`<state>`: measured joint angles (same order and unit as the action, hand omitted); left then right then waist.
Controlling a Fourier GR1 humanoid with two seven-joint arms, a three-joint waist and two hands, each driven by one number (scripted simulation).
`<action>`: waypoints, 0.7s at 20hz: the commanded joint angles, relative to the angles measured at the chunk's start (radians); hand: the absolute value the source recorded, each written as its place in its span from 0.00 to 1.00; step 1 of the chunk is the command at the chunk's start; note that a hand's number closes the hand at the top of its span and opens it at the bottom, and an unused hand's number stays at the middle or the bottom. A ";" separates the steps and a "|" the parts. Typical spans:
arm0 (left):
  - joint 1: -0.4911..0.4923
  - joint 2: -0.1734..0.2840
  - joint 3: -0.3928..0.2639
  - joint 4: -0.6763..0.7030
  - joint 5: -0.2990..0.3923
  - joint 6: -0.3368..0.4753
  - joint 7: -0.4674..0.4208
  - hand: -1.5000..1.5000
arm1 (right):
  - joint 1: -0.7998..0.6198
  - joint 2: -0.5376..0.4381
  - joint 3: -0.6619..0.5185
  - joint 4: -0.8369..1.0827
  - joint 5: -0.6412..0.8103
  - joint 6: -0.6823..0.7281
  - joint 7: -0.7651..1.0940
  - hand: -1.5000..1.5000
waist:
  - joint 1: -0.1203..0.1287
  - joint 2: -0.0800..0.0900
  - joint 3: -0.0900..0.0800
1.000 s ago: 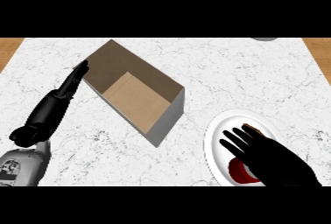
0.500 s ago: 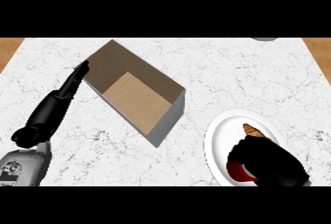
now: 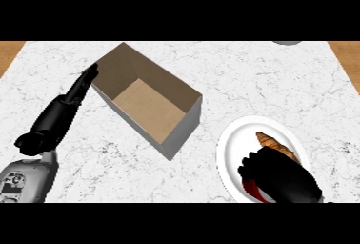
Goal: Pick the can from the plate and place it in the cardboard box
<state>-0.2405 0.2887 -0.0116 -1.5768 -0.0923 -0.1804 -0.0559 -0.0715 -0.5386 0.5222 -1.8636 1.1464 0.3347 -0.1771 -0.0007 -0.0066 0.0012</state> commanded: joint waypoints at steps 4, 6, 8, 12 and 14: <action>-0.008 -0.016 -0.030 0.014 0.003 -0.026 -0.004 0.50 | -0.134 0.485 0.212 0.119 0.098 0.093 0.325 1.00 | 0.070 0.019 -0.006; -0.012 -0.009 -0.041 0.006 -0.002 -0.038 -0.001 0.50 | -0.135 0.527 0.211 0.152 0.071 0.058 0.370 1.00 | 0.100 0.030 -0.004; -0.011 -0.015 -0.047 0.022 0.002 -0.043 -0.006 0.50 | -0.196 0.531 0.241 0.159 0.064 0.025 0.441 1.00 | 0.114 0.031 -0.006; -0.035 -0.035 -0.071 0.023 -0.006 -0.042 0.000 0.50 | -0.344 0.536 0.286 0.183 0.056 -0.039 0.563 1.00 | 0.134 0.025 -0.005; -0.039 -0.029 -0.071 0.025 0.001 -0.056 0.001 0.50 | -0.406 0.537 0.316 0.203 0.056 -0.066 0.630 1.00 | 0.145 0.020 -0.006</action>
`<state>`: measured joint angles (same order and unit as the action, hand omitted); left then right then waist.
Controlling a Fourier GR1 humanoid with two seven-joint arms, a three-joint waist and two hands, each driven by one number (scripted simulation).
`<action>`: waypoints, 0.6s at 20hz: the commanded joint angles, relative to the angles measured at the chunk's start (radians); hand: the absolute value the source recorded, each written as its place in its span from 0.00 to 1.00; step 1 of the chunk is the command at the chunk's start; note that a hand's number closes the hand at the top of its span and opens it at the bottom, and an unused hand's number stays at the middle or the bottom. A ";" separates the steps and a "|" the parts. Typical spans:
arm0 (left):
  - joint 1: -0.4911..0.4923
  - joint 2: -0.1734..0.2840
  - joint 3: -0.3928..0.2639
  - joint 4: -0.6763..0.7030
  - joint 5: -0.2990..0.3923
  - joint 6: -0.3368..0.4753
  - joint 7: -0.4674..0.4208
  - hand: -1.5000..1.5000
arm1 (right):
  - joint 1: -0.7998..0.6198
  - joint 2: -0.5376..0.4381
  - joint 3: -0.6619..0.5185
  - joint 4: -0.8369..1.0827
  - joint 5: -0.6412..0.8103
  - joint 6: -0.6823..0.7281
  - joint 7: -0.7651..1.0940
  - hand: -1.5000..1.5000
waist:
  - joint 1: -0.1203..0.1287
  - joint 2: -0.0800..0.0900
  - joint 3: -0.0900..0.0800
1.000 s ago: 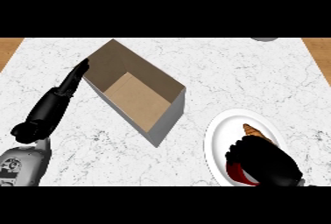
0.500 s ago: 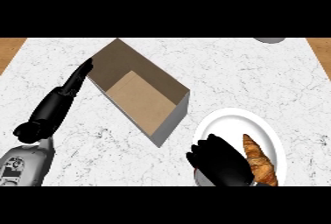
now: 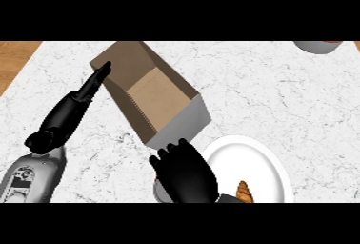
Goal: Pick the can from the plate and place it in the cardboard box
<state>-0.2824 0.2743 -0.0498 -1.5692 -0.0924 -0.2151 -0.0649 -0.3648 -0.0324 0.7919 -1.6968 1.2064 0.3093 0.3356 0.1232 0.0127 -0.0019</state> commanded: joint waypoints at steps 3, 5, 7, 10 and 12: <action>-0.003 -0.016 -0.030 0.031 -0.004 -0.018 0.009 0.50 | -0.183 0.031 0.051 0.037 -0.045 -0.098 0.230 1.00 | 0.025 0.000 -0.003; -0.025 -0.019 -0.027 0.046 -0.009 -0.011 0.018 0.50 | -0.249 0.032 0.013 0.018 -0.065 -0.125 0.310 1.00 | 0.008 -0.002 -0.003; -0.014 -0.025 -0.028 0.046 0.003 -0.020 0.008 0.50 | -0.281 0.032 -0.023 0.027 -0.077 -0.199 0.406 1.00 | 0.011 -0.002 -0.002; -0.021 -0.023 -0.028 0.061 -0.008 -0.015 0.009 0.50 | -0.351 0.032 -0.068 0.036 -0.107 -0.277 0.550 1.00 | 0.008 0.000 -0.002; -0.041 -0.029 -0.032 0.067 -0.016 -0.009 0.005 0.50 | -0.433 0.032 -0.099 0.072 -0.098 -0.294 0.641 1.00 | 0.005 0.000 -0.004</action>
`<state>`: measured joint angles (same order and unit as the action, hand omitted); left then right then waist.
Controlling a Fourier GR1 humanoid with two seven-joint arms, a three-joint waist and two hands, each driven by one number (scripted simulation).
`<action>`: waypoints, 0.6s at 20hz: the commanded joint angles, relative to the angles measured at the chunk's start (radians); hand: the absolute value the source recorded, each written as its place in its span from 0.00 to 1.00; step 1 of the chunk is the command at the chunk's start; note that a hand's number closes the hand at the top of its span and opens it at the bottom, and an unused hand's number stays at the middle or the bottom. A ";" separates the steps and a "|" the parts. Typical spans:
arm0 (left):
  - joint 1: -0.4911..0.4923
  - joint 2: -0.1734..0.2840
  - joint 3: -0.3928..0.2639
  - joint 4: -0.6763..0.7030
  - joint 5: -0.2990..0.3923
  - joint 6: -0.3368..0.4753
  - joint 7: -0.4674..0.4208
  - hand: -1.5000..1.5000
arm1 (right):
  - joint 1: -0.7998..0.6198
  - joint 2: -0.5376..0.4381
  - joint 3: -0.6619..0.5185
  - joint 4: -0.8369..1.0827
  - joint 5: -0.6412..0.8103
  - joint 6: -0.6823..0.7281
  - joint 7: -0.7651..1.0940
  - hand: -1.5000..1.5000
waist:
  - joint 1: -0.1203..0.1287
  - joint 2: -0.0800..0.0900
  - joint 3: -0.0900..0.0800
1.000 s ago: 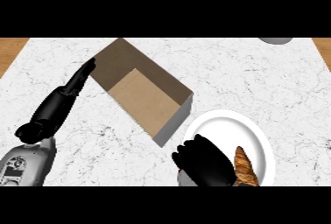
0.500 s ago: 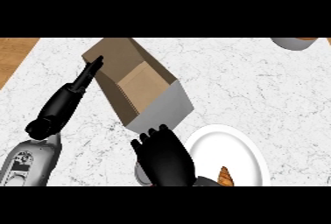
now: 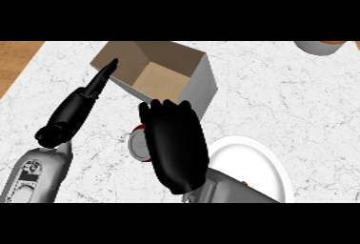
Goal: Pick the can from the plate and place it in the cardboard box
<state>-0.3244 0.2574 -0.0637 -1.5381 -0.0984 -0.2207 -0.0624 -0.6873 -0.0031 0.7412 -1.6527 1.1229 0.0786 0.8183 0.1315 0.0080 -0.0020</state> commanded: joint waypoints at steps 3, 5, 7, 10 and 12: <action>-0.009 -0.011 -0.026 0.025 -0.007 -0.015 0.015 0.50 | -0.225 0.003 -0.079 0.115 -0.044 -0.119 0.288 1.00 | 0.010 0.004 -0.003; -0.019 -0.004 -0.012 0.026 0.001 -0.018 0.020 0.50 | -0.311 0.003 -0.115 0.178 -0.088 -0.146 0.342 1.00 | 0.014 0.006 -0.003; -0.015 -0.015 -0.019 0.028 0.004 -0.019 0.023 0.50 | -0.371 0.003 -0.129 0.262 -0.105 -0.173 0.389 1.00 | 0.011 0.009 -0.003; -0.013 -0.027 -0.011 0.056 -0.012 0.008 0.014 0.50 | -0.495 0.003 -0.142 0.371 -0.143 -0.166 0.416 1.00 | -0.013 0.007 -0.003; 0.004 -0.010 -0.004 0.027 0.000 -0.008 0.013 0.50 | -0.552 0.003 -0.177 0.491 -0.184 -0.126 0.379 1.00 | -0.012 0.007 -0.003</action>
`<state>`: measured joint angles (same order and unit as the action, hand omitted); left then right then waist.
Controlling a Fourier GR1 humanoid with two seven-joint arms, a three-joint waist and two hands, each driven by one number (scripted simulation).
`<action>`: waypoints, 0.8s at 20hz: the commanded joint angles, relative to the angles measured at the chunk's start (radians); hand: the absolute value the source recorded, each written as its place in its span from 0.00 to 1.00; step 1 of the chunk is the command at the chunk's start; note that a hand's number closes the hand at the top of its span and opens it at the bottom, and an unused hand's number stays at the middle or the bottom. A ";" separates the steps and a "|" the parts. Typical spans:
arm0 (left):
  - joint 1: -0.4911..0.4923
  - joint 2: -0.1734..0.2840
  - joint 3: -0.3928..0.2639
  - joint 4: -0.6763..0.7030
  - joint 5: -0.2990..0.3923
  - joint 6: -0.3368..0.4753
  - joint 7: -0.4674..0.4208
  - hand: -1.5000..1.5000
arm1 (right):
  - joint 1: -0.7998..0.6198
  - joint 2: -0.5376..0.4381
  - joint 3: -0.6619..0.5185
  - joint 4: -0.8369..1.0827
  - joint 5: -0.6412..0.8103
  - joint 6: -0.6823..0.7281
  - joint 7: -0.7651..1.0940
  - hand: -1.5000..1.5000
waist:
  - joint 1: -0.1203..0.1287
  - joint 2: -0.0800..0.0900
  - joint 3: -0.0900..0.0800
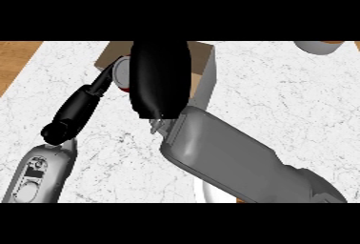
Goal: Pick the can from the plate and place it in the cardboard box
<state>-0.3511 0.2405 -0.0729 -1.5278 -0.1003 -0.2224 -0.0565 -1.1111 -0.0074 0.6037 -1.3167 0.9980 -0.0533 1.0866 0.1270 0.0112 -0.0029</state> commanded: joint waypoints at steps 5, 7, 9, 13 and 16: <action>0.041 0.008 0.008 0.033 -0.021 0.009 -0.033 0.50 | -0.129 0.007 -0.049 0.296 -0.291 0.074 0.075 1.00 | -0.017 0.008 -0.002; 0.035 0.014 0.040 0.053 -0.008 0.018 -0.017 0.50 | -0.124 0.007 -0.074 0.331 -0.360 0.108 0.053 1.00 | -0.045 0.004 0.000; 0.050 0.018 0.024 0.052 -0.020 0.007 -0.022 0.50 | -0.156 0.007 -0.059 0.382 -0.428 0.106 0.019 1.00 | -0.049 0.003 0.000; 0.051 0.018 0.047 0.028 -0.001 0.010 -0.007 0.50 | -0.204 0.007 -0.106 0.503 -0.506 0.211 -0.064 1.00 | -0.073 0.000 0.001; 0.096 0.006 0.025 -0.023 -0.005 0.010 0.007 0.50 | -0.164 0.007 -0.068 0.550 -0.581 0.197 -0.042 1.00 | -0.063 -0.003 0.001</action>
<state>-0.3064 0.2423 -0.0506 -1.5477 -0.1042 -0.2104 -0.0766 -1.2813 -0.0044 0.5220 -0.8394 0.5053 0.0871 1.0156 0.0670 0.0047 0.0020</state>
